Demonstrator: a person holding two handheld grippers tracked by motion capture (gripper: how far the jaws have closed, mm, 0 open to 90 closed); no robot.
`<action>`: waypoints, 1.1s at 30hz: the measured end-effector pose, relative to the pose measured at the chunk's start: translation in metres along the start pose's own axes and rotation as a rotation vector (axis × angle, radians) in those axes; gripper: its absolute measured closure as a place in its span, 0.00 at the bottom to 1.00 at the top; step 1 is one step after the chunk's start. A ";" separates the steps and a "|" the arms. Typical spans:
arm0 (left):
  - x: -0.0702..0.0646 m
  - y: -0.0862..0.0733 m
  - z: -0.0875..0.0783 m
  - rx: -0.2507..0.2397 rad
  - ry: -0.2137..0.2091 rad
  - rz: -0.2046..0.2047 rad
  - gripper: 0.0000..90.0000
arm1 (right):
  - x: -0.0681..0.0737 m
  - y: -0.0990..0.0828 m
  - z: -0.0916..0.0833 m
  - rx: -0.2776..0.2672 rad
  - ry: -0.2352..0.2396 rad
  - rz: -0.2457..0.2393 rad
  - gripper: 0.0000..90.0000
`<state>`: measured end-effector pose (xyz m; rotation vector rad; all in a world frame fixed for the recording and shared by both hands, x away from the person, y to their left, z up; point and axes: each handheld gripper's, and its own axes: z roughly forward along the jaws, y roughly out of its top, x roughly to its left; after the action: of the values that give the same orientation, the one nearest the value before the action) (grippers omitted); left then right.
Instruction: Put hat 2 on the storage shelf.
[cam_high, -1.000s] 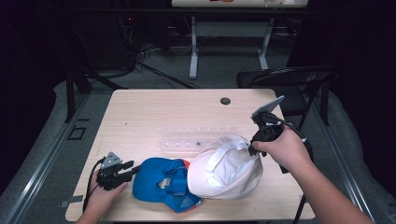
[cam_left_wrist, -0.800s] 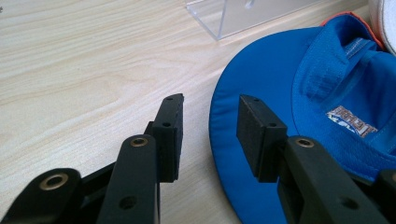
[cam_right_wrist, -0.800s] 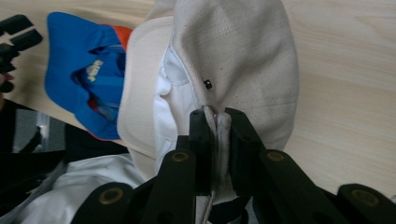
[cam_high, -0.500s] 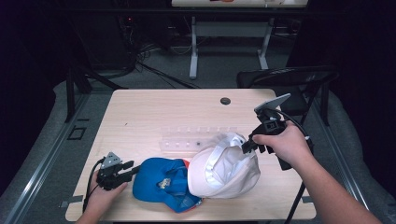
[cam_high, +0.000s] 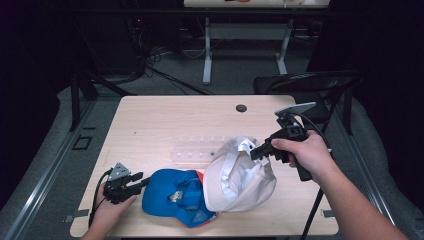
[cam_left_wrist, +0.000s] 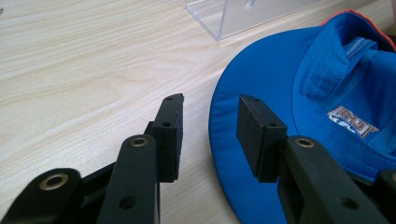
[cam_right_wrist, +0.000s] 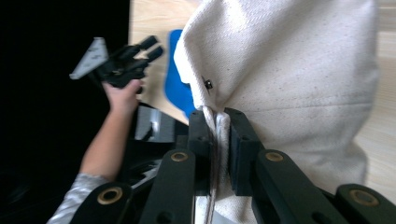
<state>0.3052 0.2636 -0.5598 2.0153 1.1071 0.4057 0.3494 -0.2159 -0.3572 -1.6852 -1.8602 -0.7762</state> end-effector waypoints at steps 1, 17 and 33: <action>0.000 0.000 0.000 0.000 0.000 -0.001 0.69 | 0.001 -0.001 0.000 -0.004 0.016 0.005 0.91; 0.000 0.000 0.000 -0.003 0.001 -0.001 0.68 | 0.010 -0.003 -0.018 -0.090 0.146 -0.038 0.91; -0.001 0.000 0.000 0.005 -0.003 -0.001 0.67 | 0.010 0.008 -0.029 -0.155 0.179 -0.006 0.91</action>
<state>0.3051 0.2629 -0.5597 2.0189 1.1078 0.3994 0.3561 -0.2284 -0.3289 -1.6428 -1.7208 -1.0617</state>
